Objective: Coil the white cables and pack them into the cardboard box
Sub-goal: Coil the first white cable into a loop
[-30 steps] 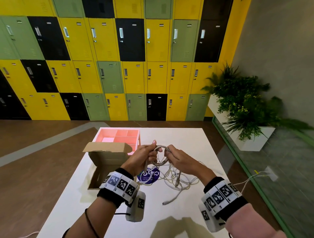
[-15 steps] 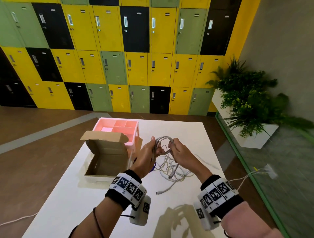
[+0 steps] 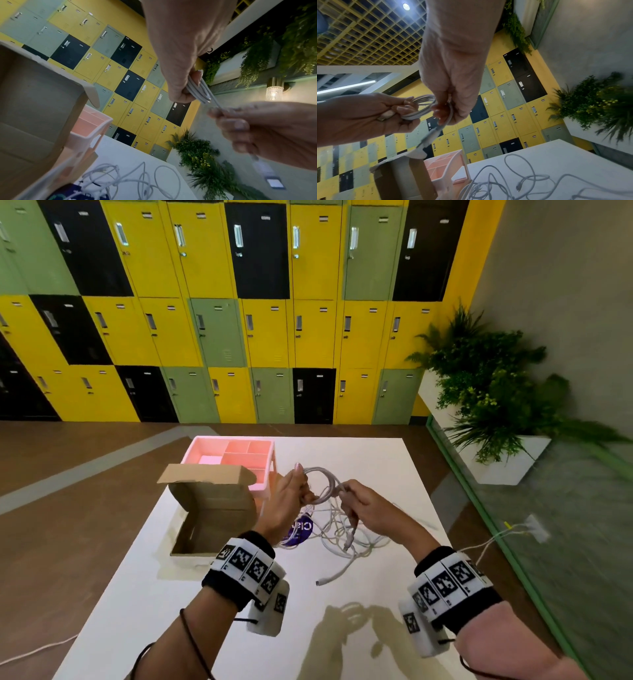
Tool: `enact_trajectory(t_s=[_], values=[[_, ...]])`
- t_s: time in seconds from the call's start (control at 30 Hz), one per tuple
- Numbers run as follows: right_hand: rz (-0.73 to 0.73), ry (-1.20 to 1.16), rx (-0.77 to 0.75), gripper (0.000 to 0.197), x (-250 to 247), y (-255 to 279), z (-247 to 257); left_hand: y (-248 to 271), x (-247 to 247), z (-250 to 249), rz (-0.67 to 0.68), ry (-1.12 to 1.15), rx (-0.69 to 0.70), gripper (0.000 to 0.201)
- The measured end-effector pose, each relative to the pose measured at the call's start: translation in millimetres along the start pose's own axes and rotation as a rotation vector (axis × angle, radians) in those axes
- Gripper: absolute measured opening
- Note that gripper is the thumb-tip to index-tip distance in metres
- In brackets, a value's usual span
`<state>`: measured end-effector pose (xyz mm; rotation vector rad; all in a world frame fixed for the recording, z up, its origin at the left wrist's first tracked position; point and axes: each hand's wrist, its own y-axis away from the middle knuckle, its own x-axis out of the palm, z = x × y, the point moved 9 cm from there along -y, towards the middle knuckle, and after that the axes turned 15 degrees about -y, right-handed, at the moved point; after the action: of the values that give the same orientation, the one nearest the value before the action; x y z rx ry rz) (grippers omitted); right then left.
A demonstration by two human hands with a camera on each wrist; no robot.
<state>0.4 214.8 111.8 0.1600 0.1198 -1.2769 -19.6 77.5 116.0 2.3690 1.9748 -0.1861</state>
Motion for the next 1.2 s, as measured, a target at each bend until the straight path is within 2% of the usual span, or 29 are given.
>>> enact_trajectory(t_s=[0.1, 0.2, 0.3, 0.4, 0.53, 0.77, 1.0, 1.1, 1.2], values=[[0.015, 0.118, 0.008, 0.021, -9, 0, -3, -5, -11, 0, 0.020, 0.033, 0.001, 0.040], [-0.113, 0.248, 0.016, 0.024, -25, -4, -5, -3, -12, 5, 0.088, 0.055, -0.031, 0.040], [-0.305, 0.114, -0.088, 0.021, -38, -9, 11, 7, -2, 6, 0.227, 0.066, -0.051, 0.037], [-0.375, -0.033, -0.155, 0.018, -40, -16, 22, 16, 7, 6, 0.329, 0.026, -0.064, 0.036], [-0.326, -0.230, -0.116, 0.018, -21, -23, 21, 20, 6, 4, 0.398, 0.011, -0.044, 0.038], [-0.200, -0.433, -0.011, 0.017, 16, -28, 12, 9, -14, 14, 0.359, -0.037, -0.042, 0.042], [-0.114, -0.317, 0.104, 0.031, 39, -32, 15, -3, -26, 17, 0.262, -0.247, 0.010, 0.046], [-0.029, -0.223, 0.122, 0.033, 48, -34, 16, -6, -25, 13, 0.289, -0.219, 0.049, 0.049], [0.071, -0.168, 0.139, 0.032, 56, -35, 15, -7, -27, 12, 0.280, -0.179, 0.028, 0.052]])
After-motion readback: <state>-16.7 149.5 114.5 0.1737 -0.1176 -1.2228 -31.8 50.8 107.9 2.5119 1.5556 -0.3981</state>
